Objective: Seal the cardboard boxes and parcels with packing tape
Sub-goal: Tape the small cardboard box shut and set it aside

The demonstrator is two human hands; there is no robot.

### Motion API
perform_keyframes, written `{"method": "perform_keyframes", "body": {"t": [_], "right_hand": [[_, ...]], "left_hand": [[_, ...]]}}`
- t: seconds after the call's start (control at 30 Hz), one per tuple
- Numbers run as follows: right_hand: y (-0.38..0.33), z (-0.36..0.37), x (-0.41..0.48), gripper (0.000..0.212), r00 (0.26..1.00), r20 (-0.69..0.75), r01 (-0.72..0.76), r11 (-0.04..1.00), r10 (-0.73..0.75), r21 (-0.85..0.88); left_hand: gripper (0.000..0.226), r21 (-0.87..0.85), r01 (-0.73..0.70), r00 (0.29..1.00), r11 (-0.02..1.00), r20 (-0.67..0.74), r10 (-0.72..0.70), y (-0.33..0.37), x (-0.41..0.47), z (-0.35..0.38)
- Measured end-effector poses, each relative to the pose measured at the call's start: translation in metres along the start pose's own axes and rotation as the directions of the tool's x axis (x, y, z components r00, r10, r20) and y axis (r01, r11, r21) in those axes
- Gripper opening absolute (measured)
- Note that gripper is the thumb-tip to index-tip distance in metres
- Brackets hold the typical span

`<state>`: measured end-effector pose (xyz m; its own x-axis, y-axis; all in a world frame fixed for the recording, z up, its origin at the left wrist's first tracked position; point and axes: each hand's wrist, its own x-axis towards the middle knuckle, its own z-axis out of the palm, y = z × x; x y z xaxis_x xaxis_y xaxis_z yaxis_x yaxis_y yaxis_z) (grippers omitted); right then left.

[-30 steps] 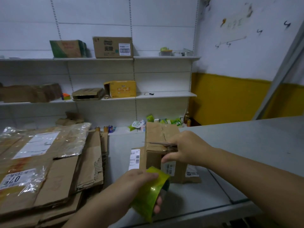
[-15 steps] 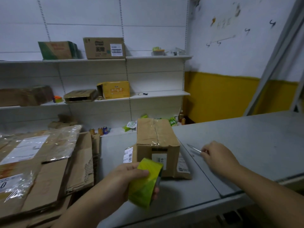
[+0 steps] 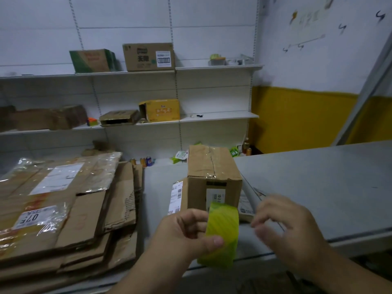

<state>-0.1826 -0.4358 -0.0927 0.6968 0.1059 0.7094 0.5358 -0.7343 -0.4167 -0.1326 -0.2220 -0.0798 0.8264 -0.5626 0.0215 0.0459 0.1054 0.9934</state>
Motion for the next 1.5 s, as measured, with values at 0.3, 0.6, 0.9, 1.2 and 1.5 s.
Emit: {"method": "perform_keyframes", "body": {"t": [0.3,0.6,0.9,1.2,1.5], "right_hand": [[-0.033,0.024,0.010,0.011,0.903,0.399,-0.229,0.965,0.162,0.127],[-0.037,0.017,0.024,0.016,0.833,0.534,-0.101,0.989,0.143,-0.108],[-0.036,0.020,0.022,0.019,0.821,0.561,0.023,0.975,0.109,-0.223],[-0.035,0.025,0.013,0.018,0.788,0.602,0.042,0.964,0.130,-0.262],[-0.039,0.030,0.013,0.029,0.753,0.635,0.032,0.954,0.173,-0.298]], "left_hand": [[0.054,0.449,-0.221,0.925,0.866,-0.185,0.332,0.012,-0.008,0.002],[0.026,0.727,-0.437,0.790,0.529,0.029,0.613,0.012,-0.004,-0.009],[0.027,0.669,-0.290,0.908,0.684,-0.034,0.417,0.014,0.001,-0.019],[0.023,0.647,-0.261,0.936,0.716,-0.012,0.352,0.006,-0.001,-0.020],[0.023,0.650,-0.256,0.951,0.716,0.036,0.307,0.009,0.002,-0.028]]}}
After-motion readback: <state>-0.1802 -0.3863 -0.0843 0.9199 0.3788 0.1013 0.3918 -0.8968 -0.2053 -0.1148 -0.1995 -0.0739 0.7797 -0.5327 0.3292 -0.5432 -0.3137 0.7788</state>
